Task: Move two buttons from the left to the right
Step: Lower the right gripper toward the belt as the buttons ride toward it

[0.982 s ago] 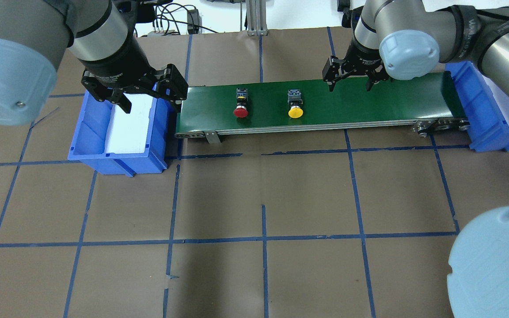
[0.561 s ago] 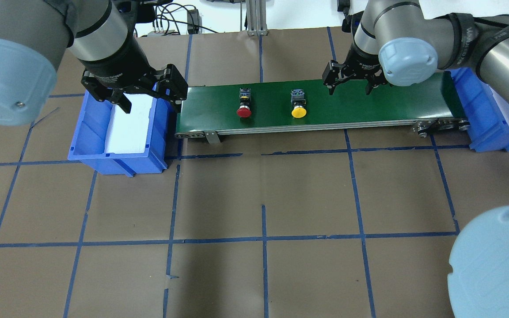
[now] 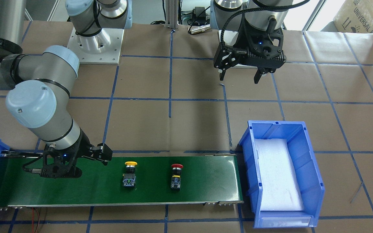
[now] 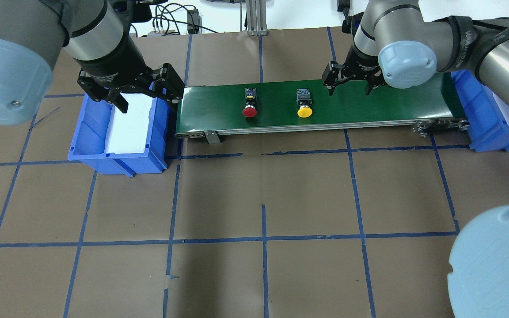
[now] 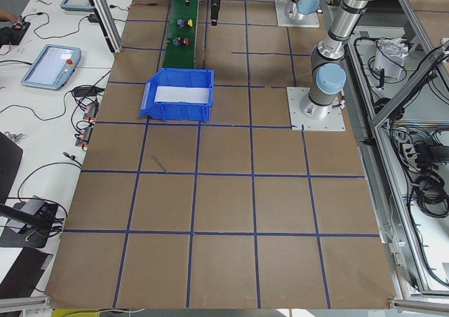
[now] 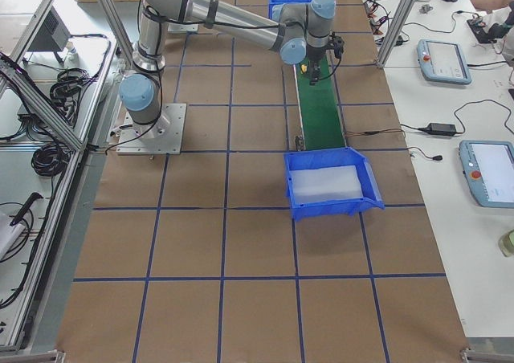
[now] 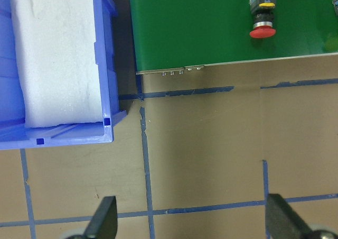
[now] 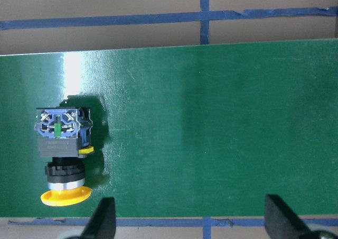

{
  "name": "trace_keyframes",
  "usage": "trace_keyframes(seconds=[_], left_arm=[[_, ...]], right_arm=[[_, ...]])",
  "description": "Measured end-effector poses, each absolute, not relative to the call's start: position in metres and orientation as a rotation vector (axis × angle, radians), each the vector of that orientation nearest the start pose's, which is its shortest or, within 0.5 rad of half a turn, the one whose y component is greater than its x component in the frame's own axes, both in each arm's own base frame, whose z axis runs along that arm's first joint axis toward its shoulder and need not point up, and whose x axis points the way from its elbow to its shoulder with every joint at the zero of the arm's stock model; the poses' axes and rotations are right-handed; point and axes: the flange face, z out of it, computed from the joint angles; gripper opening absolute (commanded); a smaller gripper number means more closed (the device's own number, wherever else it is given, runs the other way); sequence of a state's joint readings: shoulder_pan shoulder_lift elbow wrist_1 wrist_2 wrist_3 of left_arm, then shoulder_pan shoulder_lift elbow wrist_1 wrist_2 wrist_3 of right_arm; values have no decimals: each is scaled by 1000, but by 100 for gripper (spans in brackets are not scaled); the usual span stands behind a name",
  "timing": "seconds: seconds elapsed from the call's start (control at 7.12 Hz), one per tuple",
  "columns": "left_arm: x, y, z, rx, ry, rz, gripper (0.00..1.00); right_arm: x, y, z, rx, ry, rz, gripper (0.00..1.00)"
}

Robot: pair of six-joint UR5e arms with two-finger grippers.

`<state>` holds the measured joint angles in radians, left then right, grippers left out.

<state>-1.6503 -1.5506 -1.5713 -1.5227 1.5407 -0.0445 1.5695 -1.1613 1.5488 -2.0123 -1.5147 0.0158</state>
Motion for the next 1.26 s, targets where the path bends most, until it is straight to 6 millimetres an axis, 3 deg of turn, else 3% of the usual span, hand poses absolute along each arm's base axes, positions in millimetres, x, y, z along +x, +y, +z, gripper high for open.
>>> trace_keyframes(seconds=[0.98,1.26], left_arm=[[-168,-476,502,35,3171,-115,100],[-168,-475,505,34,3169,-125,100]], right_arm=[[135,-642,312,12,3111,-90,100],[142,-647,310,-10,3114,-86,100]])
